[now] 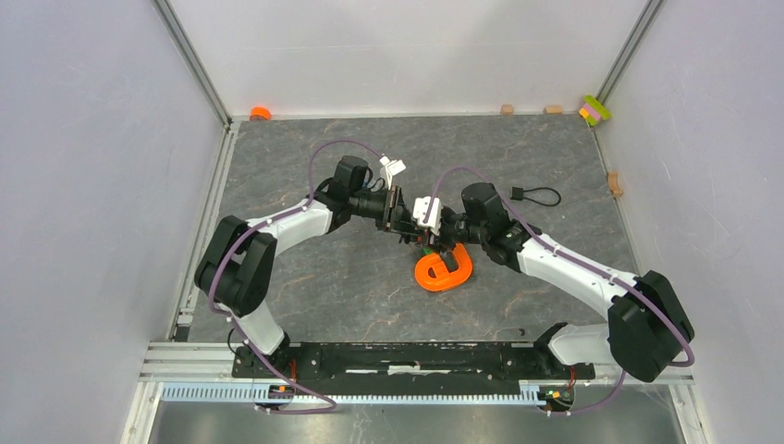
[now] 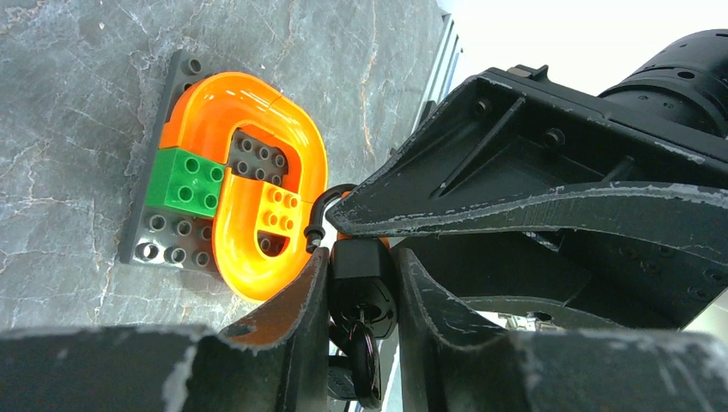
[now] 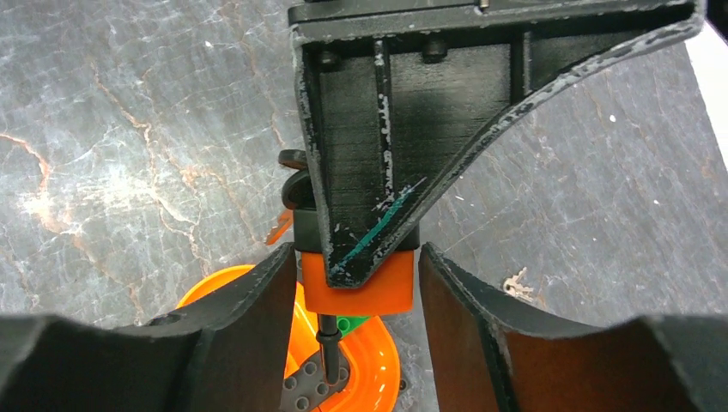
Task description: Unlock with the key
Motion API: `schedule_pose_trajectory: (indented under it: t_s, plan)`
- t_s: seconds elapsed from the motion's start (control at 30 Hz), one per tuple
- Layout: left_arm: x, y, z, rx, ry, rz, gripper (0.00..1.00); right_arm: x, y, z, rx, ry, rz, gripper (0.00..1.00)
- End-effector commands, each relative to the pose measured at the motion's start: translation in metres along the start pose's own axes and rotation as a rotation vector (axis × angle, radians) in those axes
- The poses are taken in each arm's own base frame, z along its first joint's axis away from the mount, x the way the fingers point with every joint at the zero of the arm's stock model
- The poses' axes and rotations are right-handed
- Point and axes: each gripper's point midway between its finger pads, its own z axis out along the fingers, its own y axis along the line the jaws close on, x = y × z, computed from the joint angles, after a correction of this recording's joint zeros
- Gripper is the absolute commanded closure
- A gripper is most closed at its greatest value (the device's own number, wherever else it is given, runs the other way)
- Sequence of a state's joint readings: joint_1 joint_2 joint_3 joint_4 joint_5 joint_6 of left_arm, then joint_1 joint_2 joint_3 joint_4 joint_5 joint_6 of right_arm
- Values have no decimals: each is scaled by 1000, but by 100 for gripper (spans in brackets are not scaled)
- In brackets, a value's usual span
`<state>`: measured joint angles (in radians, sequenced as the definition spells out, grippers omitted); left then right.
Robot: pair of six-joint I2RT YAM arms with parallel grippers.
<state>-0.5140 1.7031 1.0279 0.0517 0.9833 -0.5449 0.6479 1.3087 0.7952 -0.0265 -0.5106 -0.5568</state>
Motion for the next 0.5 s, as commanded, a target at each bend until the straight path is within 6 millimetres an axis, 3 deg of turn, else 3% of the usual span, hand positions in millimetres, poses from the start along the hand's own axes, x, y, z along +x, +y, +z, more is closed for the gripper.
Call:
schedule_pose_trajectory:
  t_s: [0.0,0.07,0.13,0.3,0.47]
  plan:
    - [-19,-28,-9,64,-53,114,98,-24,-19,-10,90,-55,-22,29]
    - [-24,-31,-16,62,-73,136,98,-19,-19,-16,98,-45,-15,22]
    - [-28,-32,-22,56,-94,152,98,-14,-19,-24,94,-55,0,22]
    - [-30,-38,-31,73,-115,191,98,-3,-12,-35,20,-108,64,34]
    - [-27,-44,-33,97,-123,218,98,-3,3,-31,-81,-154,89,43]
